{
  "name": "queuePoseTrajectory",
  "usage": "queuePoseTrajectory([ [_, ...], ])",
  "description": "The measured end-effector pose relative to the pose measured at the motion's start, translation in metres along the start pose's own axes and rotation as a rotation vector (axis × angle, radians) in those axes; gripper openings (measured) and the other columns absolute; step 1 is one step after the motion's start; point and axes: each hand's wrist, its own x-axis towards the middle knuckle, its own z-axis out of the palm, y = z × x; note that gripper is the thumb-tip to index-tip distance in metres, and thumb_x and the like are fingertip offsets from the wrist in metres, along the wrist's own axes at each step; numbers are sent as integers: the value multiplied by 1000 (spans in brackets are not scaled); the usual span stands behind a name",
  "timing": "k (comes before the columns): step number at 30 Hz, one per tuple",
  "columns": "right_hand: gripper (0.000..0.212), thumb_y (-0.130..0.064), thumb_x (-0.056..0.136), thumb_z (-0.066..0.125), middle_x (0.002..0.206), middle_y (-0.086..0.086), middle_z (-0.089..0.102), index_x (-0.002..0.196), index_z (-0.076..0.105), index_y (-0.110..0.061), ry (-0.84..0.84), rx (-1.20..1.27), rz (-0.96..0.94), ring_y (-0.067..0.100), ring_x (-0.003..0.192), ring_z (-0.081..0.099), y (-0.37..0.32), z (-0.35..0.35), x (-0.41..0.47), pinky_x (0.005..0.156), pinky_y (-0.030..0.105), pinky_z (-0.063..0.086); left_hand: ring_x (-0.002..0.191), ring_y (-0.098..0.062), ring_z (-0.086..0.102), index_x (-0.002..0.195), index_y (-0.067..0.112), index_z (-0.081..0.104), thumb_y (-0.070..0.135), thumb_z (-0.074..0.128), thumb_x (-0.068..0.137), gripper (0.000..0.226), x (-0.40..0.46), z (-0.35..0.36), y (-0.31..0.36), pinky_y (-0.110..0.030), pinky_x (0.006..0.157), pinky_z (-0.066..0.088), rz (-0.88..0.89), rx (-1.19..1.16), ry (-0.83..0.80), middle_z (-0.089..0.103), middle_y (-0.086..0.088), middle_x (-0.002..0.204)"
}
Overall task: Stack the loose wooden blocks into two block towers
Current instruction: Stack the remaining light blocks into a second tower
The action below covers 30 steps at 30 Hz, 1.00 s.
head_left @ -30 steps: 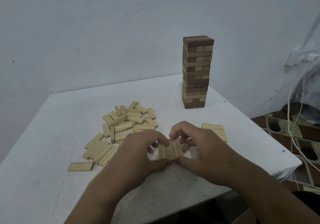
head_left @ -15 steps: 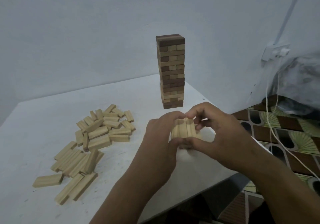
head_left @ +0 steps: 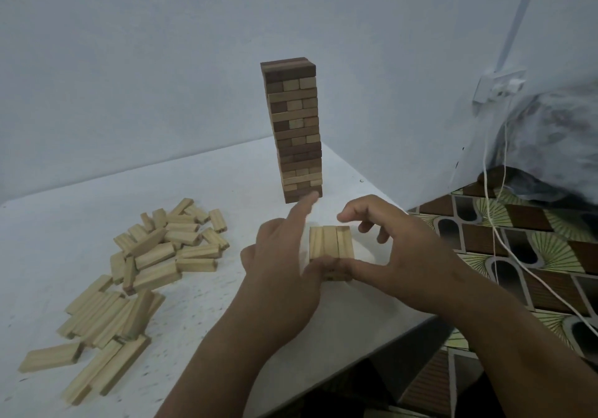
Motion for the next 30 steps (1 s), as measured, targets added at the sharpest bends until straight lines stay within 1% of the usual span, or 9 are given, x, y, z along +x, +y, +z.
queuePoseTrajectory([
  [2, 54, -47, 69, 80, 114, -35, 49, 114, 50, -44, 0, 9, -9, -4, 104, 46, 0, -6, -1, 73, 13, 43, 134, -5, 32, 141, 55, 18, 32, 68, 89, 76, -1, -7, -4, -41, 113, 28, -3, -39, 31, 39, 27, 142],
  [4, 50, -44, 69, 81, 113, -35, 50, 111, 53, -44, 3, 13, -6, -4, 105, 46, 1, -9, -2, 71, 7, 39, 126, -2, 40, 130, 58, 31, 31, 72, 85, 67, -2, -13, -7, -42, 110, 38, -20, -29, 64, 45, 35, 129],
  [7, 36, -39, 71, 81, 107, -30, 57, 101, 61, -40, 12, -1, -40, 1, 101, 51, 4, -7, -1, 68, 3, 38, 113, -2, 50, 110, 53, 51, 31, 71, 86, 38, 0, -18, -6, -39, 105, 42, -24, 20, 84, 55, 29, 119],
  [9, 30, -36, 72, 81, 102, -26, 60, 97, 65, -36, 21, -2, -62, 3, 97, 53, 6, -5, -1, 68, 3, 38, 110, -6, 53, 108, 45, 64, 26, 69, 89, 27, -1, -17, -5, -30, 104, 40, 4, 78, 48, 62, 20, 119],
  [11, 26, -33, 72, 81, 100, -24, 62, 94, 68, -34, 30, 9, -65, 4, 96, 53, 6, -4, -1, 70, 4, 38, 105, -7, 57, 102, 39, 72, 29, 69, 87, 18, -1, -15, -8, -38, 100, 44, 37, 61, 79, 67, 20, 112],
  [14, 24, -32, 73, 81, 99, -24, 63, 94, 69, -33, 36, 11, -69, 5, 96, 54, 5, -2, -1, 69, 5, 39, 103, -4, 59, 91, 44, 72, 44, 61, 76, 18, -3, -15, -9, -48, 92, 48, 7, 39, 134, 67, 27, 102],
  [20, 25, -38, 73, 80, 102, -28, 61, 94, 67, -37, 34, -23, -31, 4, 100, 54, 7, -2, -2, 70, 11, 44, 101, -6, 61, 89, 46, 71, 45, 57, 77, 19, -4, -15, -6, -53, 94, 46, 8, 41, 140, 68, 26, 100],
  [26, 26, -43, 72, 77, 101, -30, 60, 95, 66, -38, 49, 2, -53, 4, 99, 54, 2, -5, -1, 70, 15, 44, 101, -3, 57, 91, 49, 67, 35, 70, 84, 16, -6, -20, -9, -47, 94, 47, 7, 25, 158, 65, 30, 102],
  [30, 20, -45, 74, 70, 99, -31, 59, 92, 64, -39, 98, 7, -59, 4, 98, 54, -14, 0, 2, 72, 14, 44, 97, 3, 57, 88, 49, 65, 33, 69, 87, 16, -10, -28, -15, -44, 95, 46, 10, 22, 186, 63, 33, 99],
])
